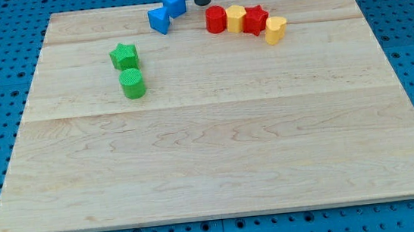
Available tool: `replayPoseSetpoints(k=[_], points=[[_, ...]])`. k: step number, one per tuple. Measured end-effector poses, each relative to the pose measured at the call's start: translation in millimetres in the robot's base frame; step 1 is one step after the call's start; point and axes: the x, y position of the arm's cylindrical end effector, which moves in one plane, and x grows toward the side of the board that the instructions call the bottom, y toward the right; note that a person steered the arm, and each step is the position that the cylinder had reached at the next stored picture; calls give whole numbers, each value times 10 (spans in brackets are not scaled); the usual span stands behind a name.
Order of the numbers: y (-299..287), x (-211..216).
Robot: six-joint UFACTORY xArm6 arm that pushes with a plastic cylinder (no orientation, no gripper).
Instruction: Move the blue triangle into the green blocks
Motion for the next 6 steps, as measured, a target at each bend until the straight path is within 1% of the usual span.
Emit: replayPoseSetpoints(k=[1, 2, 3, 4, 5, 6], points=[[-664, 17], [-1126, 424], [-1114, 597], [-1065, 376], [-775, 155], [-664, 263]])
